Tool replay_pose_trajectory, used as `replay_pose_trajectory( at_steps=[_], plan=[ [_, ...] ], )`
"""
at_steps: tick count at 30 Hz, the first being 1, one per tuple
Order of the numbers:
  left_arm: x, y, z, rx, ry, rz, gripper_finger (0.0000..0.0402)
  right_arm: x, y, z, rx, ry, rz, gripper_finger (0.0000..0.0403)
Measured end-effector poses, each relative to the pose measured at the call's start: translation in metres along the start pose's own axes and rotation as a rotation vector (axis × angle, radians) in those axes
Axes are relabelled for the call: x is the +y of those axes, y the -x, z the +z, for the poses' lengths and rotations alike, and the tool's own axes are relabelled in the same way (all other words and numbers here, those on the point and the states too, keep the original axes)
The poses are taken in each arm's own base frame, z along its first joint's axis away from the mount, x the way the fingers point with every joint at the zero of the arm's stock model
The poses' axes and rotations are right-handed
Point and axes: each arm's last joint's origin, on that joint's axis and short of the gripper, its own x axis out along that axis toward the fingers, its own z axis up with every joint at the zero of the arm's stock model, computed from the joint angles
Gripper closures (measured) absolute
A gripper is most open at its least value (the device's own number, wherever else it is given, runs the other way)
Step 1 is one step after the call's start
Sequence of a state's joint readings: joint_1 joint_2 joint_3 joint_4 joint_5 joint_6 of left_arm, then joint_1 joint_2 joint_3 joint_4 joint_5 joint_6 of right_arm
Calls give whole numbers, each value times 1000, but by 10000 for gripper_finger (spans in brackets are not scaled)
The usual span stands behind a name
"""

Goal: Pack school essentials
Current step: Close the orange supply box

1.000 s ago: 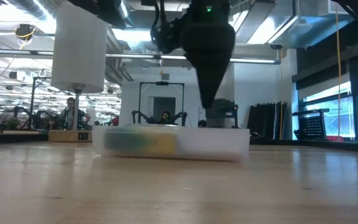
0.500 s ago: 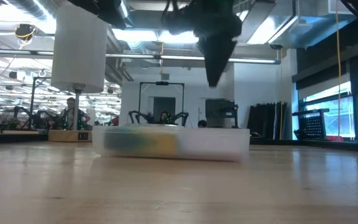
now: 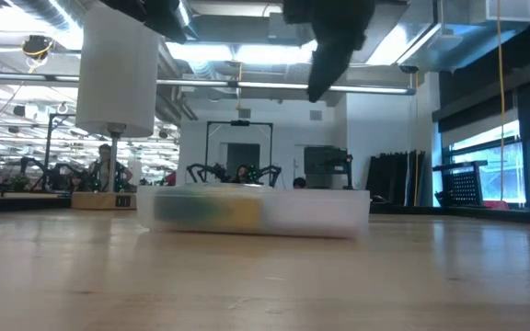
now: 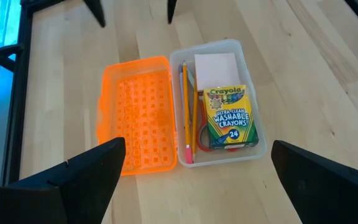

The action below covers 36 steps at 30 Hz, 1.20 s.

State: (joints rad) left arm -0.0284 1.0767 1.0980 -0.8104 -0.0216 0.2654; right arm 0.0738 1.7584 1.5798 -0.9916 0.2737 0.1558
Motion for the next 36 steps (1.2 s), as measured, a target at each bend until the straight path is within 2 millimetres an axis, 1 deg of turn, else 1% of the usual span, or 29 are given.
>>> replay_pose_trajectory(
  at_steps=[5, 8, 11, 14, 16, 19, 23, 26, 30, 33, 36],
  plan=[
    [0, 0, 0, -2, 0, 0, 4, 4, -8, -19, -48, -29, 52, 8],
    [0, -1, 2, -14, 8, -13, 4, 5, -21, -30, -40, -32, 45, 8],
    [-3, -10, 4, -36, 30, -108, 4, 2, -34, -43, 0, -30, -15, 8],
    [-9, -30, 3, -72, 37, -253, 4, -4, -42, -50, 33, -53, -46, 8],
    [-11, -46, -1, -69, 44, -280, 4, -8, -47, -53, 47, -60, -57, 8],
    [-11, -67, -6, -64, 45, -235, 4, -15, -49, -55, 65, -70, -79, 8],
    [-12, -93, -13, -64, 53, -191, 4, -21, -49, -55, 75, -26, -85, 8],
    [-11, -109, -19, -43, 134, -171, 4, -27, -48, -55, 84, 4, -73, 8],
    [-11, -127, -35, 56, 233, -159, 4, -40, -44, -57, 98, -12, -55, 8],
    [-14, -138, -45, 109, 232, -165, 4, -52, -44, -59, 120, -40, -81, 8],
    [-19, -148, -53, 141, 222, -177, 4, -65, -51, -64, 139, -82, -108, 8]
  ],
)
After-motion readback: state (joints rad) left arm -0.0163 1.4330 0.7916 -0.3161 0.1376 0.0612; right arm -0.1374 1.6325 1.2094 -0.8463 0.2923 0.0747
